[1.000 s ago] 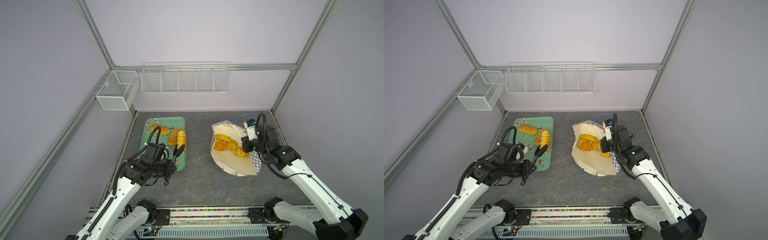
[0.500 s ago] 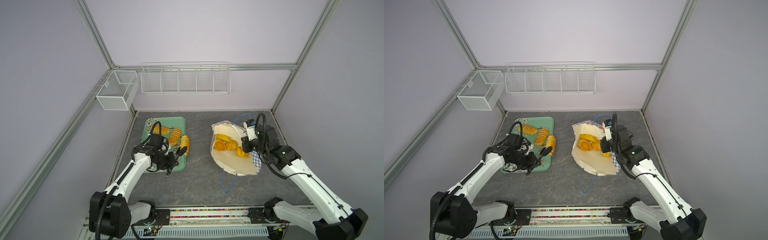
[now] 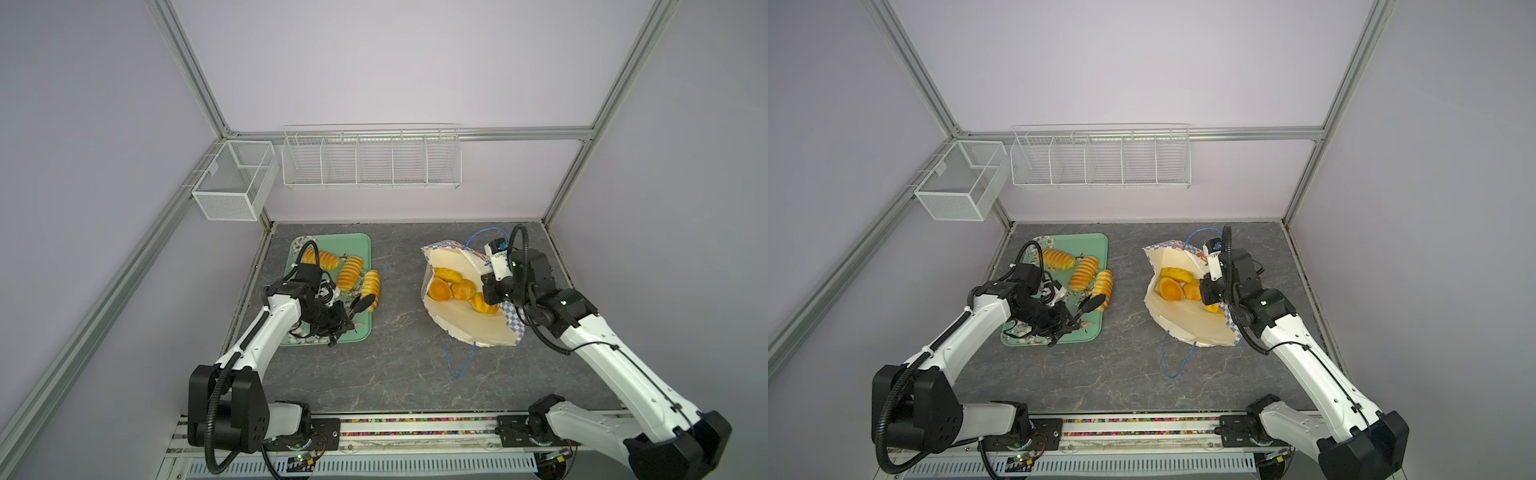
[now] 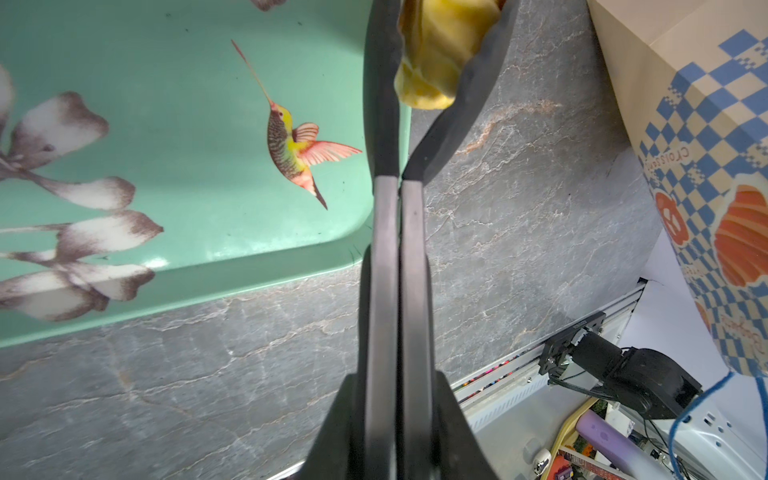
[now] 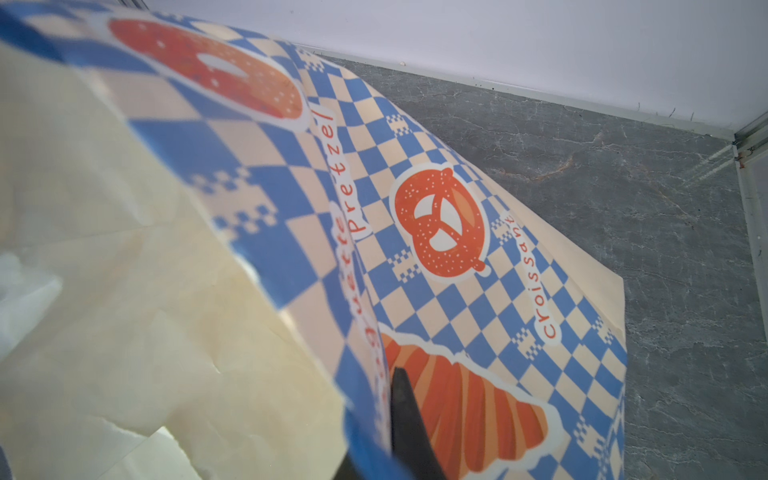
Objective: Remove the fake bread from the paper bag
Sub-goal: 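Carry the pinched bread over the green tray with the left gripper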
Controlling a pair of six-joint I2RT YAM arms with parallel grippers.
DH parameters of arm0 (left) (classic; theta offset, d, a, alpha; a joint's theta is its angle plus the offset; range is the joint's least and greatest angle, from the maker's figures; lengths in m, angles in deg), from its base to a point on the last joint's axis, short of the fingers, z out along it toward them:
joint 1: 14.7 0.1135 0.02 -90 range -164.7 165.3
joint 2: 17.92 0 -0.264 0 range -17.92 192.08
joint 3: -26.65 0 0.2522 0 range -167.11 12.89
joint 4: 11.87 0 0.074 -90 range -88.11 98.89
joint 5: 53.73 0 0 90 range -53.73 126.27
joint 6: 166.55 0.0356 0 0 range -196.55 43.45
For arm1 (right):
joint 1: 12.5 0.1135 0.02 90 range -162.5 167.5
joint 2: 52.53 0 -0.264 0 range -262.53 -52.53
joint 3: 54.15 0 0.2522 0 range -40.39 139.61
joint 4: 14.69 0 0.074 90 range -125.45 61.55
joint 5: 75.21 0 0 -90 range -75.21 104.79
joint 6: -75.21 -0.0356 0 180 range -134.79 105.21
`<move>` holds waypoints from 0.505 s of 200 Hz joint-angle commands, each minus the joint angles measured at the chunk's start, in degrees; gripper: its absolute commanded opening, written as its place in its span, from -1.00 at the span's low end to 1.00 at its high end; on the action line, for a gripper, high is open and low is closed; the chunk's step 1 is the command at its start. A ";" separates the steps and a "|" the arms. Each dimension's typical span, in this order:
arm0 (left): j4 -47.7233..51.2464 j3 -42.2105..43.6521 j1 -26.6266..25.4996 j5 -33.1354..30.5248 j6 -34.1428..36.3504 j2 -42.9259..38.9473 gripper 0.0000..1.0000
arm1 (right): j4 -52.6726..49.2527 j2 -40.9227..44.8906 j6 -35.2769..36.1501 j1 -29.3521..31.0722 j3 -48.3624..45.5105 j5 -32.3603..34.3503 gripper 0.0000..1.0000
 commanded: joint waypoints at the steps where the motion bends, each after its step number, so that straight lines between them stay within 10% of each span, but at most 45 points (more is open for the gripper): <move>1: 2.27 -2.11 1.74 -4.24 -0.14 0.92 -1.00 | -0.61 -0.24 0.61 -0.50 -0.04 -0.23 -0.86; 101: 5.19 -1.82 2.95 -3.65 0.73 -3.66 -1.00 | -2.00 0.51 0.99 -0.74 1.41 -0.45 -0.86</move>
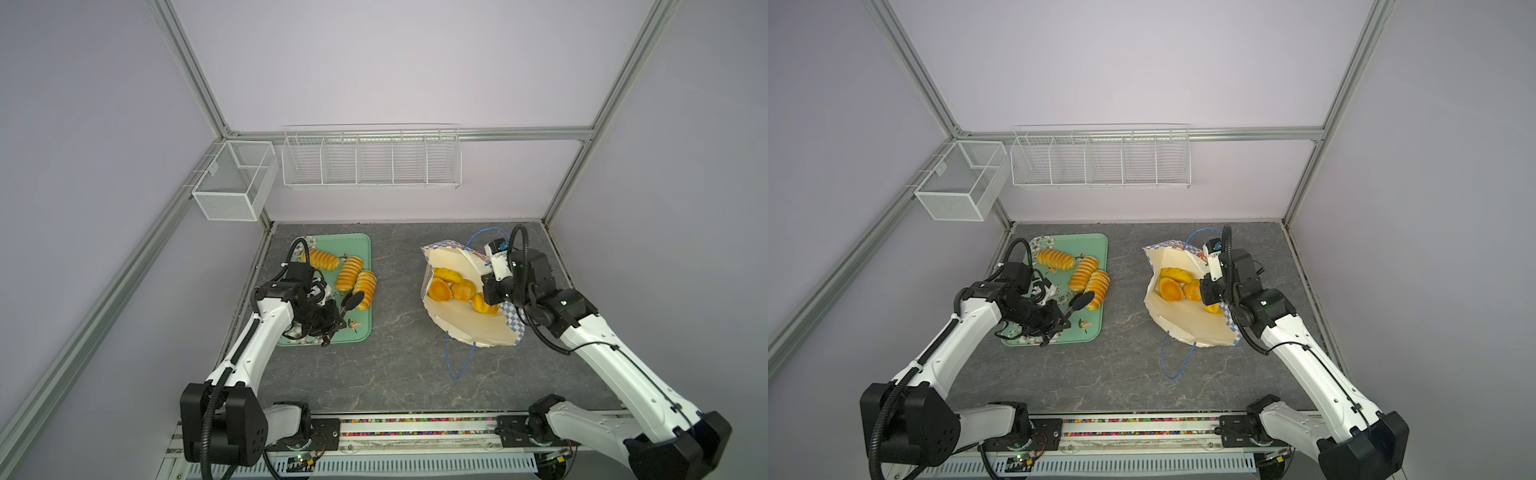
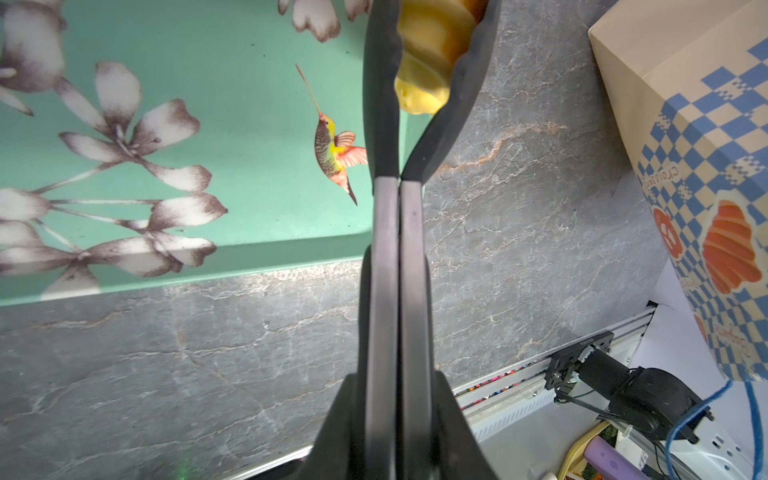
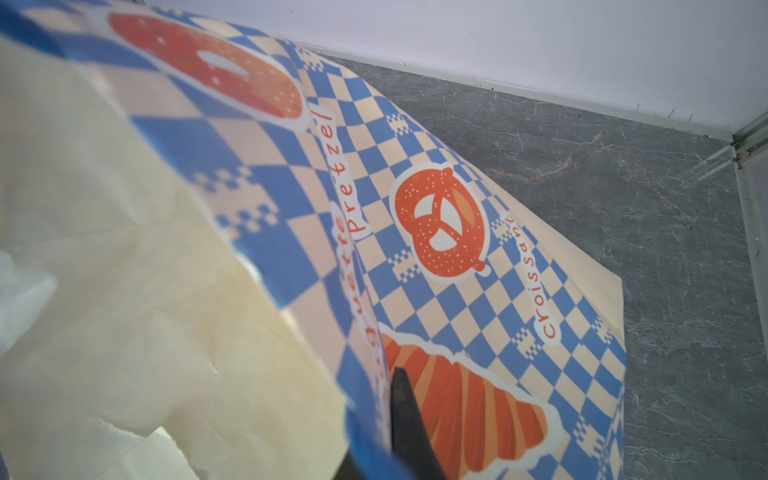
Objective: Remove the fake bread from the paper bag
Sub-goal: 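Carry the pinched bread over the green tray with the left gripper, then lower the bread onto the tray beside the others and open the tongs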
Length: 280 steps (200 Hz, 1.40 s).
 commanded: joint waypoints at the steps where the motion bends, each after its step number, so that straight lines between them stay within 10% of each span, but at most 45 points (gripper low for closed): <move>1: 0.96 -0.17 0.63 -1.00 0.72 0.17 -1.00 | -1.89 0.56 0.67 -0.51 1.41 -0.50 -0.86; 173: -0.52 -0.47 5.10 -7.03 -1.78 5.46 -1.00 | -1.23 -0.44 -0.26 -0.57 1.36 -2.48 -0.87; 205: -0.24 -1.00 5.09 -7.29 -1.78 3.30 -0.58 | -1.37 -0.63 0.00 -0.59 1.70 -2.15 -0.86; 280: 3.26 -2.73 5.11 -2.91 -0.83 -2.67 -0.62 | -0.85 -0.76 -1.49 -0.61 2.05 -3.28 -0.86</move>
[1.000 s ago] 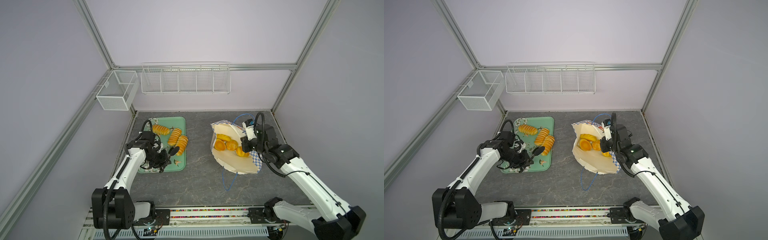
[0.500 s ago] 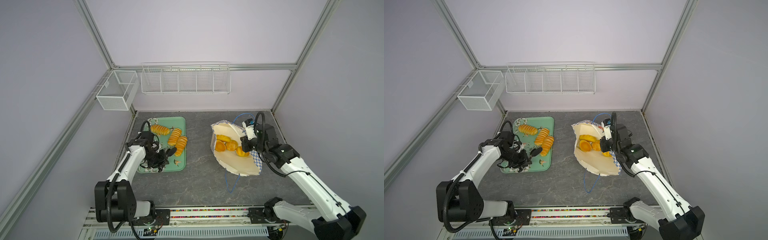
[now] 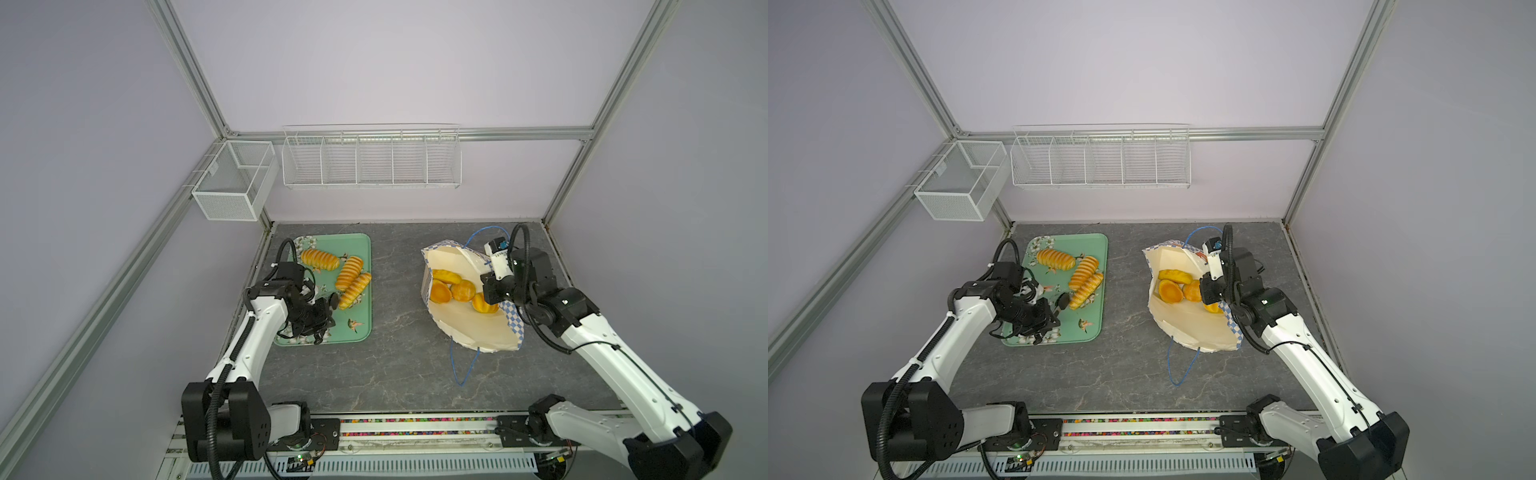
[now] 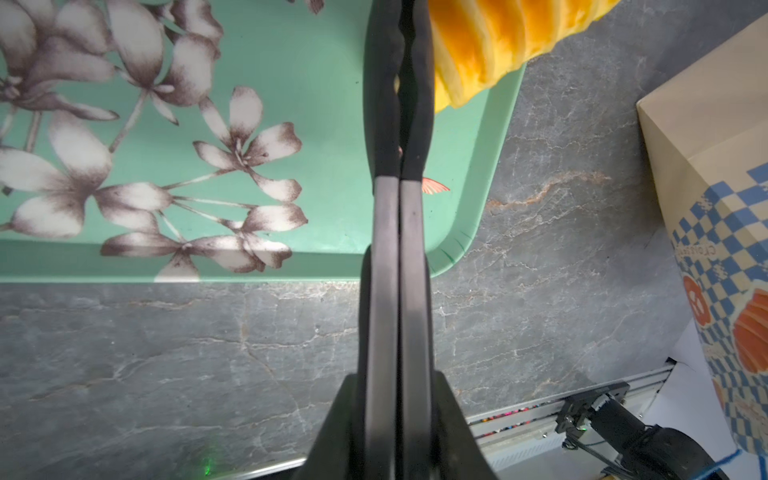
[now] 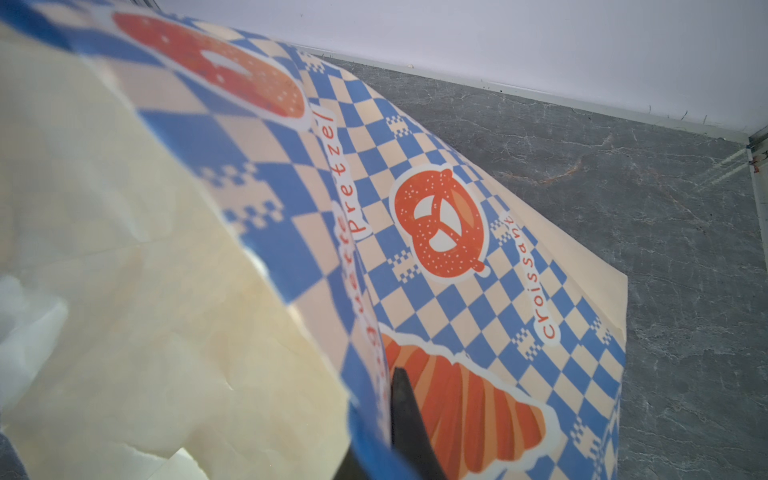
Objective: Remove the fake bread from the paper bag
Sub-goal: 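Lower the bread onto the tray beside the others and open the tongs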
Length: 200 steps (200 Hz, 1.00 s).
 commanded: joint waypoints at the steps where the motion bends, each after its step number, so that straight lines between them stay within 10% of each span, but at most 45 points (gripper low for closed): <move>1: 2.82 -2.32 0.34 1.41 0.36 -2.93 -0.62 | -0.52 -0.63 -1.08 -0.46 1.29 -1.30 -0.86; 97: 4.43 -4.54 -0.36 4.81 1.62 -10.31 -0.96 | -1.96 1.19 -2.72 -0.41 1.55 -1.76 -0.86; 159: -7.24 -0.98 -15.90 2.48 -6.12 -5.70 -1.00 | -2.14 1.24 -4.05 -0.37 1.57 -2.89 -0.86; 200: -13.19 -0.82 -17.04 4.24 -5.54 2.03 -1.00 | -3.07 1.11 -4.16 -0.38 1.17 -2.45 -0.86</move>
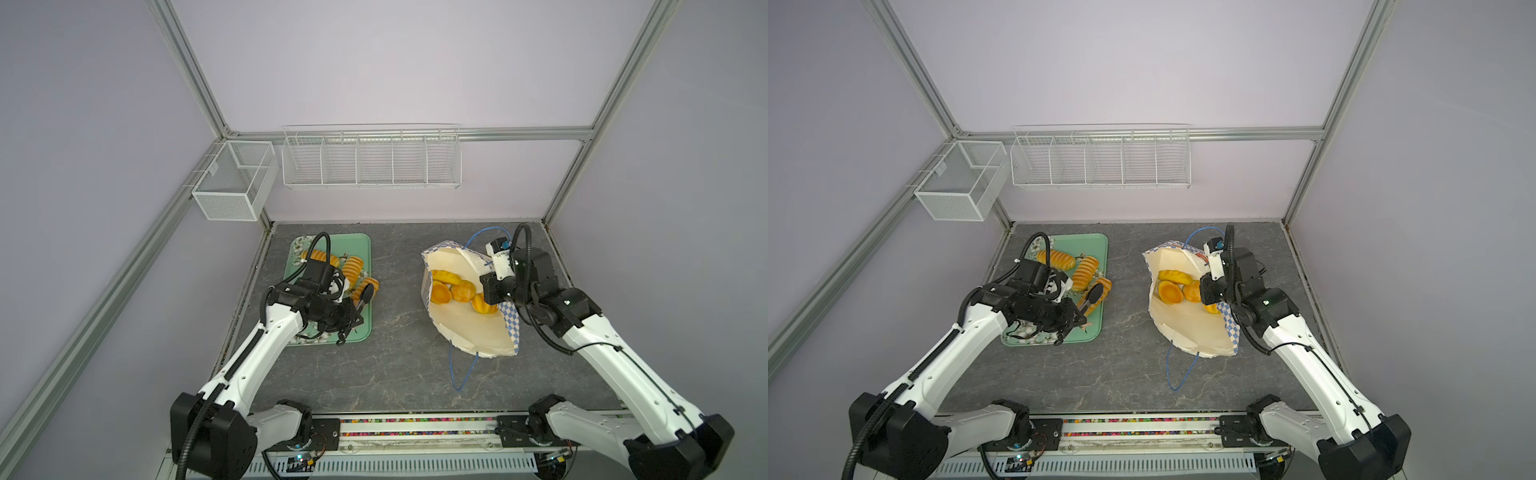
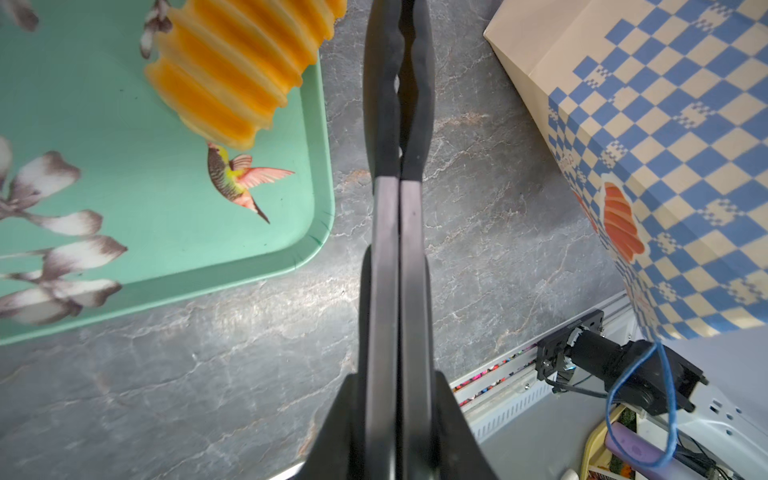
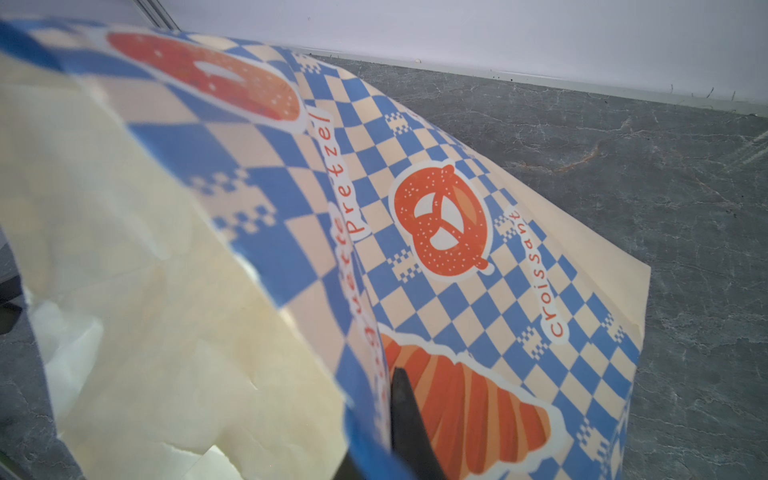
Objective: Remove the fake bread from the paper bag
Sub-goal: 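Lower the bread onto the tray beside the others and open the tongs, then move the left gripper's tongs from the tray back into the bag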
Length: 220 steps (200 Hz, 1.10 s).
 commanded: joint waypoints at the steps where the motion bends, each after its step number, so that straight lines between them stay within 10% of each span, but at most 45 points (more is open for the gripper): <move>1: -5.83 0.22 -0.15 1.11 -0.49 3.80 -1.00 | -1.73 0.72 -1.02 -0.26 0.71 -0.59 -0.86; 69: -8.73 -2.25 -0.01 -0.65 0.98 13.62 -1.00 | -2.51 -0.12 0.77 -0.36 2.75 0.58 -0.86; 220: -8.17 0.17 3.49 1.29 -0.39 6.94 -1.00 | -1.96 -2.13 0.78 -0.40 4.28 -1.79 -0.86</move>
